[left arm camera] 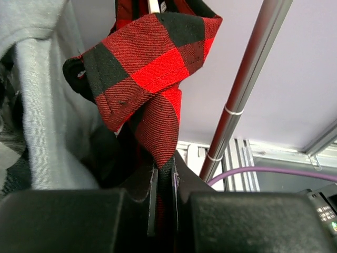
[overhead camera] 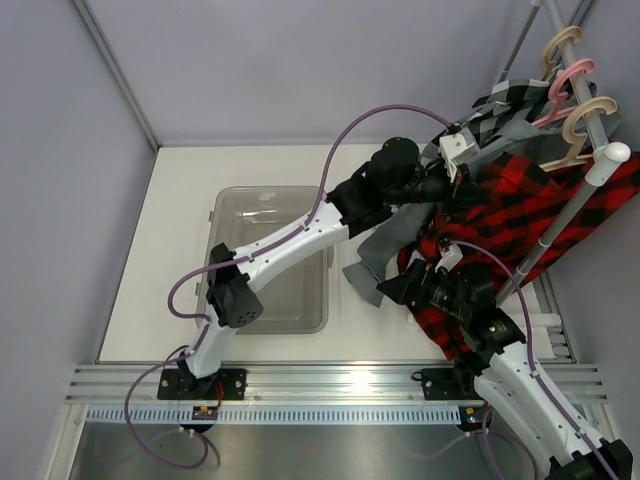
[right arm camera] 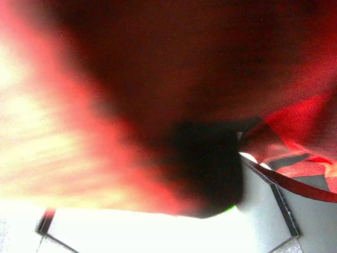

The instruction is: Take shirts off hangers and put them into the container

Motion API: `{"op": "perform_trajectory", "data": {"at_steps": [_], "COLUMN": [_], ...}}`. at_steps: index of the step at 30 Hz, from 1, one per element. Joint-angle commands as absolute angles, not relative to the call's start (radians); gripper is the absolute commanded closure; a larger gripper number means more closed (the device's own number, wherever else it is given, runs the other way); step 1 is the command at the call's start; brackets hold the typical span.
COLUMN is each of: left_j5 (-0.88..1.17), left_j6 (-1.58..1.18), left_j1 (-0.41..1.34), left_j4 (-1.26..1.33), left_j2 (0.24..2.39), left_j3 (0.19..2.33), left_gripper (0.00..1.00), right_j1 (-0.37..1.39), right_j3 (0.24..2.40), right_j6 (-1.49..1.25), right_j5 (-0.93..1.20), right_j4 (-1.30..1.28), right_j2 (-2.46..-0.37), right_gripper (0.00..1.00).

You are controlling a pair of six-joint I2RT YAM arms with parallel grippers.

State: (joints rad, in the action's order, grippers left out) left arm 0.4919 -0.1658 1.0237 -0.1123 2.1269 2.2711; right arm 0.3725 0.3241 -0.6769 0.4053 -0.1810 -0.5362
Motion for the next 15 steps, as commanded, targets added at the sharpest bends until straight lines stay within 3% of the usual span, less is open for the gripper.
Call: {"op": "perform_trajectory", "data": {"at_steps": [1,7,15], "left_j5": [0.457,0.348,0.298], "left_j6": [-0.189,-0.192,-0.138], "left_j1": [1.051,1.052,1.051], "left_j4": [0.129,0.245,0.151], "left_j2": [1.996,1.842,1.784], "left_j3": [2.217,2.054,2.103], "left_gripper": [1.0,1.0,1.0], "right_j1": [0.38,0.38,0.382], "right_j3": [0.333,0.347,0.373], "right_j6": [-0.653,-0.65,-0.623], "right_j5": [0.405,0.4,0.422], "right_j4": [-0.187,-0.23,-0.239], "right_j2": [-0.519,-0.479,-0.473], "right_gripper": [0.02,0.02,0.01]}}
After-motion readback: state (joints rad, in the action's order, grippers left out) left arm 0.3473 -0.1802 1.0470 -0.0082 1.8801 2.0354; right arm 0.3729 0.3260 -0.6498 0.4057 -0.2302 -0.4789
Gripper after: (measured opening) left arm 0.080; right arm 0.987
